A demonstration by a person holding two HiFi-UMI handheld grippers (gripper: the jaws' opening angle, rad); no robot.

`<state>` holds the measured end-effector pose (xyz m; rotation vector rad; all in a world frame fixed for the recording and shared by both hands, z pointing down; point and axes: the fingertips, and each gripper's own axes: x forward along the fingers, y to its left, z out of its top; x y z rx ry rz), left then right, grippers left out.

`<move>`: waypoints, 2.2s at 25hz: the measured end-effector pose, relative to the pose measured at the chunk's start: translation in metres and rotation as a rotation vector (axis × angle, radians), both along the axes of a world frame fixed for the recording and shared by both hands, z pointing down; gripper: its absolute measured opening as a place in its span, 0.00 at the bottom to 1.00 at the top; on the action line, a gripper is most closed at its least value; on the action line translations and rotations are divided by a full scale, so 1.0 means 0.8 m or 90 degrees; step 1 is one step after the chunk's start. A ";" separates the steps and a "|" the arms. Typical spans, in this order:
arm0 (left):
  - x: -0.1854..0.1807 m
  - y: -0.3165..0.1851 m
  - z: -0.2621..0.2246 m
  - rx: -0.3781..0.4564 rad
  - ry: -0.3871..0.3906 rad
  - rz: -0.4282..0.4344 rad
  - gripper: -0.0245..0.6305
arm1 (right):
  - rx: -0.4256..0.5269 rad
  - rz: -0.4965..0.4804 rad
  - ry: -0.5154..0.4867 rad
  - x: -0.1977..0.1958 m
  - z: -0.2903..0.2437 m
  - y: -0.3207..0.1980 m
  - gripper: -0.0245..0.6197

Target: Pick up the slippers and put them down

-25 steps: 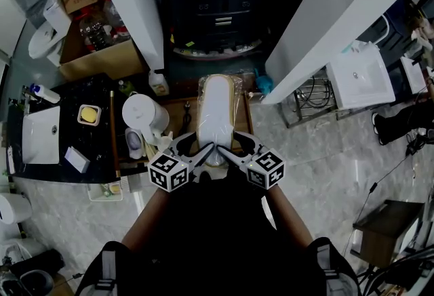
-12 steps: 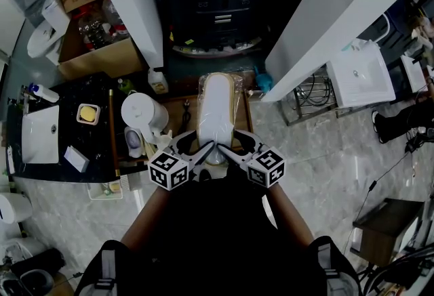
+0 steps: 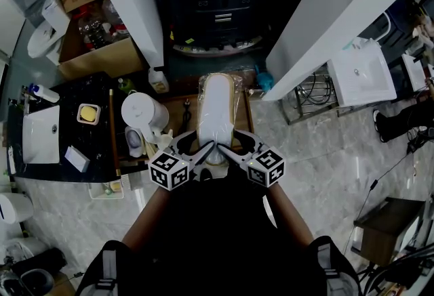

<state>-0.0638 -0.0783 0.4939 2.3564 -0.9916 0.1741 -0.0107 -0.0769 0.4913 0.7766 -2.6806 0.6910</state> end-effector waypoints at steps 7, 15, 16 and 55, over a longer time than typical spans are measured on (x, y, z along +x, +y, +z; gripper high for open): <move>0.001 0.000 0.001 -0.001 -0.002 0.002 0.42 | -0.002 0.002 -0.002 0.001 0.001 0.000 0.46; 0.000 0.001 0.007 -0.009 -0.003 0.002 0.42 | -0.008 0.001 0.001 0.000 0.007 0.001 0.46; 0.000 0.002 0.008 -0.011 -0.003 0.002 0.42 | -0.010 0.000 0.002 0.000 0.008 0.002 0.46; 0.004 -0.014 0.165 -0.149 -0.018 0.018 0.42 | -0.138 -0.009 0.039 0.003 0.171 -0.013 0.46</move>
